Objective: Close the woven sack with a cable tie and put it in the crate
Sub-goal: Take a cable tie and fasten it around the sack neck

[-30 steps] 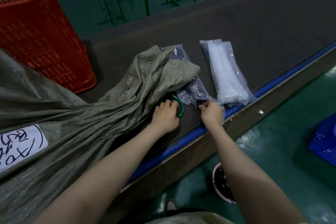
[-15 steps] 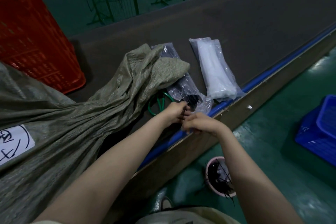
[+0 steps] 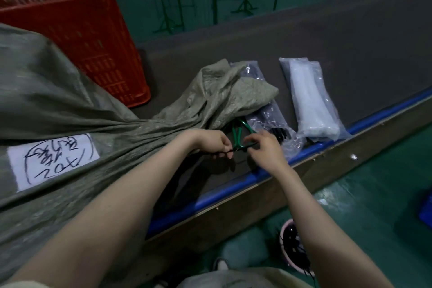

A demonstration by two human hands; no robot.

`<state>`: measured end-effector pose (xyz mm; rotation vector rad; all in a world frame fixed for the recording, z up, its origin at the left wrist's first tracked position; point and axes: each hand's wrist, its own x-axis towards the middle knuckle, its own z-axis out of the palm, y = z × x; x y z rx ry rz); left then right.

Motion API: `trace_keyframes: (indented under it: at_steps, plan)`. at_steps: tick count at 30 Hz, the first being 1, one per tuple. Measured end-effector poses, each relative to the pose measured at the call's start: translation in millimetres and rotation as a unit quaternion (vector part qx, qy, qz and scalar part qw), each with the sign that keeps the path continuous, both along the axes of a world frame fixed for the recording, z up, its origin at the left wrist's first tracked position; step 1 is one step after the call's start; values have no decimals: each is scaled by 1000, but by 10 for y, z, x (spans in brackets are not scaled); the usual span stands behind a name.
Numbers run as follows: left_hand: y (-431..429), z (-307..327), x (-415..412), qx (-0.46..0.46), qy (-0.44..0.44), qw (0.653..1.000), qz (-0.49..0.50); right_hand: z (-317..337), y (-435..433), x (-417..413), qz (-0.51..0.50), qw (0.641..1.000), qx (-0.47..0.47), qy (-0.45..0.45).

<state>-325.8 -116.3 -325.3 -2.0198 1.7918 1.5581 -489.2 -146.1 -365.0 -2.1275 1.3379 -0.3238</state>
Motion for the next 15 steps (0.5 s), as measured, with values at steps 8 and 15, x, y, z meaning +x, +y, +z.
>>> trace_keyframes:
  at_steps: [8,15]
  plan:
    - [132,482,608,-37,-160,983,-79,306,190,307,143,986,79,-23]
    - [246,527,800,-207,-247,947,-6,279,312,544,184,933,308,18]
